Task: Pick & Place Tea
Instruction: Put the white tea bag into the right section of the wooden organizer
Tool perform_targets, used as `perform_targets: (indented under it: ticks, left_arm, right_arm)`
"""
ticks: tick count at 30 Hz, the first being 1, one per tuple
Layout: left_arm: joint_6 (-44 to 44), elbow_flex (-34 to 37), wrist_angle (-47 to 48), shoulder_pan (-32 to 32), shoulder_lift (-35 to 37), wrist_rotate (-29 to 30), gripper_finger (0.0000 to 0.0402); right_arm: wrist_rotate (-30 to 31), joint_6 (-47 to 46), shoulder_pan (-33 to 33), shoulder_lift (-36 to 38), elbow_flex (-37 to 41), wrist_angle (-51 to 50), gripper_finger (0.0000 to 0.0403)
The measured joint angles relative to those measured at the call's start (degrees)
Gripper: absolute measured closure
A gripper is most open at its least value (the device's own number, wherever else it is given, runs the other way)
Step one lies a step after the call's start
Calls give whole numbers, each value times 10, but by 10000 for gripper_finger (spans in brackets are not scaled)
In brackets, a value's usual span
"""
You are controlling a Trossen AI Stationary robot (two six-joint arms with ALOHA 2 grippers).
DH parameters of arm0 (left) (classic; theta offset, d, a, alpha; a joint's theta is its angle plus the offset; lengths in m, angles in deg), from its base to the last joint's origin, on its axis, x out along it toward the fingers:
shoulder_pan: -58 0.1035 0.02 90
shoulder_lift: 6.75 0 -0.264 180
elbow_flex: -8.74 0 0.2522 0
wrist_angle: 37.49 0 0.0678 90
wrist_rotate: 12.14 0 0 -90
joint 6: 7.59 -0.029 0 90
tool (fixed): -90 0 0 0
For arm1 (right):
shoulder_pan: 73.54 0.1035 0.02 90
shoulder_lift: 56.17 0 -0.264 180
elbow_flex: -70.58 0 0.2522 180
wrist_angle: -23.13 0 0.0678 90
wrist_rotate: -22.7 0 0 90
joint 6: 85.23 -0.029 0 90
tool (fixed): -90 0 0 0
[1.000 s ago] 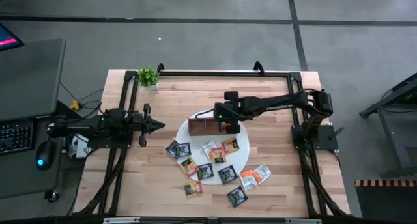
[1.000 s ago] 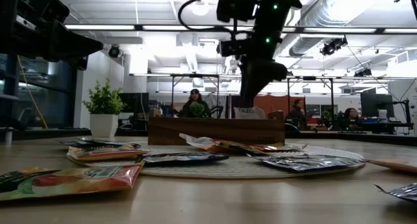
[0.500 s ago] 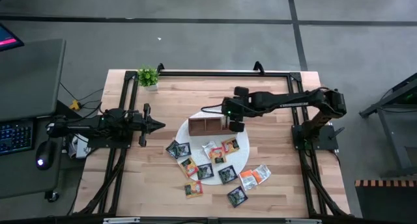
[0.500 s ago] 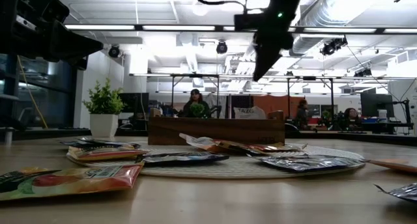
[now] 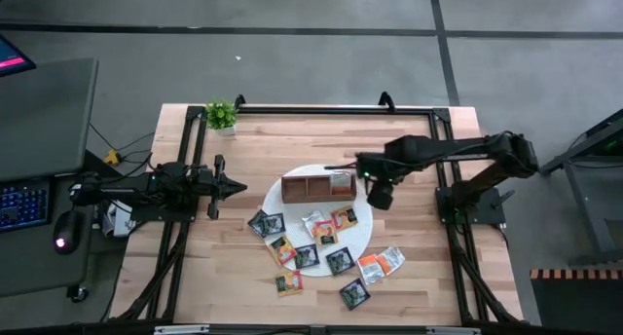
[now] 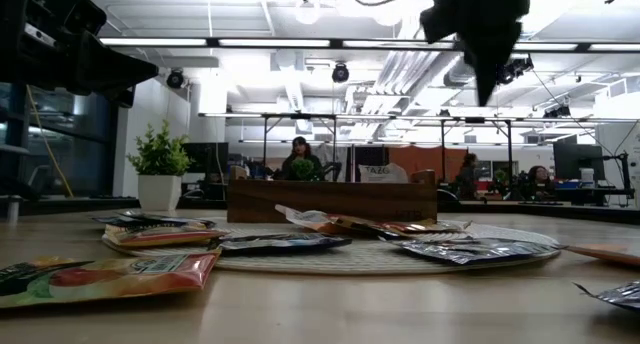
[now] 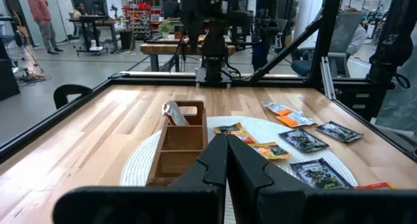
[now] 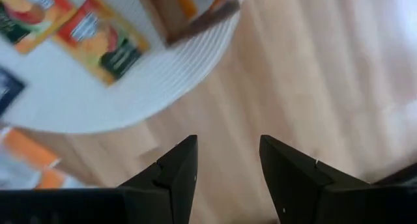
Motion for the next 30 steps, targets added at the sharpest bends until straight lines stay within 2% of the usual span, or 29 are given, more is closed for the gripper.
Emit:
perform_targets:
  ticks: [4, 9, 14, 22, 30]
  left_arm:
    - [0, 0, 0, 0, 0, 0, 401]
    - [0, 0, 0, 0, 0, 0, 401]
    - [0, 0, 0, 0, 0, 0, 401]
    - [0, 0, 0, 0, 0, 0, 401]
    - [0, 0, 0, 0, 0, 0, 401]
  right_arm:
    - [-60, -74, 32, 51, 83, 23, 243]
    - [-138, -203, 83, 118, 199, 97, 247]
    - [-212, -304, 143, 159, 281, 175, 247]
    - [-239, -380, 204, 169, 363, 279, 247]
    - [-232, -417, 223, 168, 427, 398, 246]
